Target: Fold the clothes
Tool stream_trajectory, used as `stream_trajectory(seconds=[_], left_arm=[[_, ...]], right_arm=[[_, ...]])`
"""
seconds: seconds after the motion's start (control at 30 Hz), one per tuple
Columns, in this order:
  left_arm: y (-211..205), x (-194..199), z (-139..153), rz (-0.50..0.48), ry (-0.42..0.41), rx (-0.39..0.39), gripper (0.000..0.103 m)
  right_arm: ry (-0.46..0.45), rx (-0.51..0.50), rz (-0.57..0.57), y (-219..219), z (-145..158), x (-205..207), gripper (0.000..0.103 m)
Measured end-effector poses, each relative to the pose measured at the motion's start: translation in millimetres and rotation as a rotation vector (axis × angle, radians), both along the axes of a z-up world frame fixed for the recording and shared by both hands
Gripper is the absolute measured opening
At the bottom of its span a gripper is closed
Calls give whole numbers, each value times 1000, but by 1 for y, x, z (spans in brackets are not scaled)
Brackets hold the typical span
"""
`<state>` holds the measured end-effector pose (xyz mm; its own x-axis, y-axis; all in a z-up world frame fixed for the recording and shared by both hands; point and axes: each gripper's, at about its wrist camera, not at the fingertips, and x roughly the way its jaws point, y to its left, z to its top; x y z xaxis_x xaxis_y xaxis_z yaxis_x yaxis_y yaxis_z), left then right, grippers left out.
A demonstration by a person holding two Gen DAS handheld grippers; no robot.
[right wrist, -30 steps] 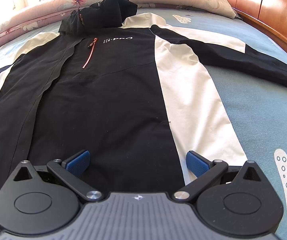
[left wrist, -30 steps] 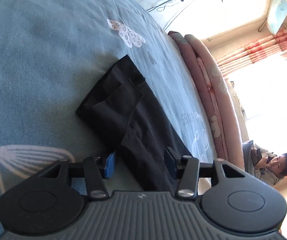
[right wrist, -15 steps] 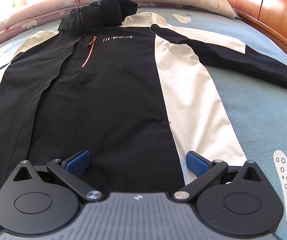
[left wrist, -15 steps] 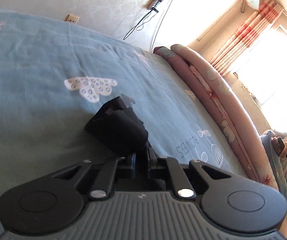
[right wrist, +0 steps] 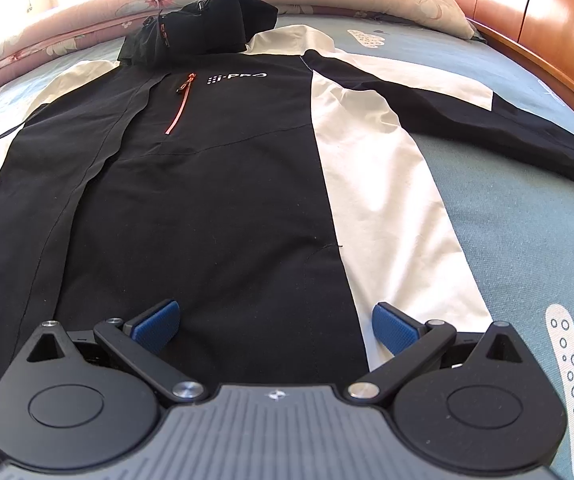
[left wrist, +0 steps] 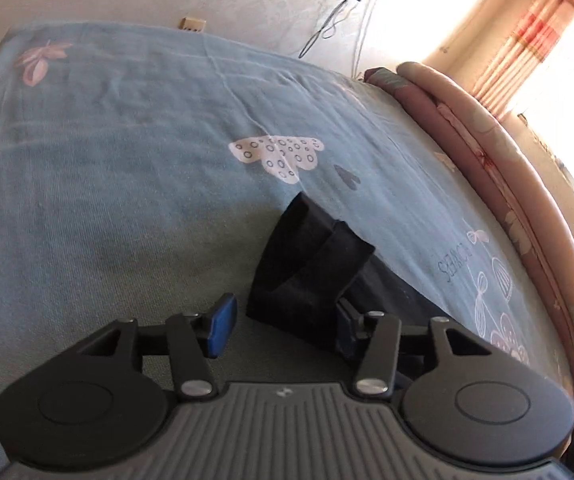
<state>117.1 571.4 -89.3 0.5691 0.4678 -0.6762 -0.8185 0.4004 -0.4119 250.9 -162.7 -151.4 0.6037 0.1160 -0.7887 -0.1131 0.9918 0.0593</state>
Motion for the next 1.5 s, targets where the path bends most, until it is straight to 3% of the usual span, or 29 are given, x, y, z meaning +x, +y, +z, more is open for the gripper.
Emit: stream_trajectory(seconds=[0.07,0.13,0.27,0.33,0.47,0.67,0.77,0.83,0.97,1.1,1.2,1.27,1.33,1.4,1.5], left_arm=[[-13,5,20,-44,60,102,55],[-21,6,35,-45,120,195,70],[-15,1,39,3,160,141,70],[-23,4,42,-46,130,138,71],[-59,43,51,-231,89,155,72],[-129,154,56,-596,-5,84,76],[-166,217,48,-720,-14,44,77],[-190,253,34,-772,21,48,77],[-225,306,-3,-747,231,171,77],[-217,328,-31,-645,371,262,78],[-199,341,-35,-554,397,313,88],[-181,347,-32,-473,422,289,88],[-175,344,-20,-436,382,243,82],[-186,336,-4,-458,321,252,82],[-227,339,12,-625,235,264,84]], right_arm=[[-5,26,14,0,8,1,95],[-27,25,33,4,17,0,95],[-66,6,74,13,31,-4,95],[-73,18,81,16,33,-6,95],[-74,35,98,24,37,-10,95],[-88,93,173,33,43,-12,95],[-86,126,240,39,43,-6,95],[-82,135,285,48,44,2,95],[-99,157,385,76,46,25,96],[-104,247,442,95,42,44,97],[-90,321,466,105,34,57,97],[-65,337,464,110,28,66,97],[-52,338,461,111,25,73,97],[-38,355,448,107,21,75,100],[-17,385,427,99,14,78,101]])
